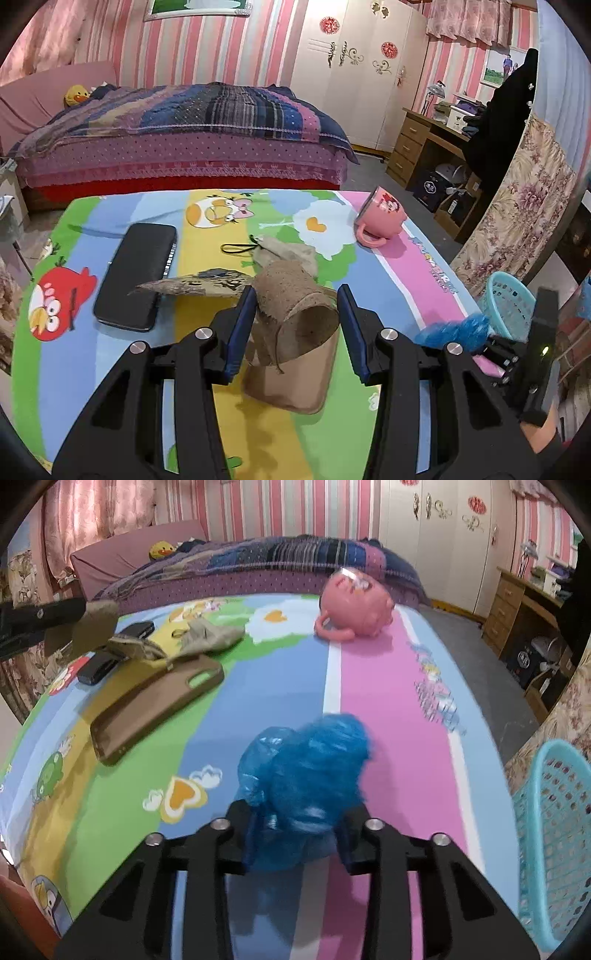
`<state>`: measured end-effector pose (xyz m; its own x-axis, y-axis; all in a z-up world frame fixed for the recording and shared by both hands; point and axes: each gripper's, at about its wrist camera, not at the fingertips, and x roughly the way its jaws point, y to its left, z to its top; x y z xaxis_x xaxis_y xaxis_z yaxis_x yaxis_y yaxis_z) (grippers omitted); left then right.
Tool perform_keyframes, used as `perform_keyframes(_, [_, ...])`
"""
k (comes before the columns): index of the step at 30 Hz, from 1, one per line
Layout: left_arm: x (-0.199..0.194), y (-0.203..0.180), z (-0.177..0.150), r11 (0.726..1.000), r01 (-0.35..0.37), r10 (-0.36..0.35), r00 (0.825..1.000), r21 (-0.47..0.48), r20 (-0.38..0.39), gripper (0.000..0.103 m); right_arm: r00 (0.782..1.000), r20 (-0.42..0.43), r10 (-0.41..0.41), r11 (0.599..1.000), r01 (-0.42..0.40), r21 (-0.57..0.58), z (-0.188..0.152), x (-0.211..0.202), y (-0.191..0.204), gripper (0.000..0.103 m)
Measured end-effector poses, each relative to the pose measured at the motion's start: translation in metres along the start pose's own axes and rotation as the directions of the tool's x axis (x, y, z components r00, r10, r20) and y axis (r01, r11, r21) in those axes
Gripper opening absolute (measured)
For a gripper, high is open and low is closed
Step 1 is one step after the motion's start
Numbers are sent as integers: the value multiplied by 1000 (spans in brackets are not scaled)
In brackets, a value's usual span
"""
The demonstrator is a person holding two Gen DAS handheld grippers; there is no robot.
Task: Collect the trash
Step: 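Carry the paper cup and blue bag in both grippers over the light-blue basket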
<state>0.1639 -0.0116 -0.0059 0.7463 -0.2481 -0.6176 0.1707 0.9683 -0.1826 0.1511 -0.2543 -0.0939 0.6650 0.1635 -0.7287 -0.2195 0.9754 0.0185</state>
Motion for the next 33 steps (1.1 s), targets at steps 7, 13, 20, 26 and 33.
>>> perform_keyframes(7, [-34,28,9,998,-39,43,997,-58,60,44,995,90,-42,999,41,12,12,-23,-6,31])
perform_keyframes(13, [-65,39,20,993,-50,63,990,-103,127,44,992,118,-54,998,50,37,19,-30,-13,31])
perform_keyframes(20, [-68,14,24,995,-70,80,986,-70,147,44,983,167,-78,996,69,62,23,-48,-23,31])
perform_keyframes(26, [-52,-28,22,999,-49,49,986,-5,161,44,965,237,-113,990,89,109,28,-83,-51,31])
perform_keyframes(33, [-21,-82,19,999,5,-11,992,45,128,44,934,293,-203,975,164,153,16,-122,-92,31])
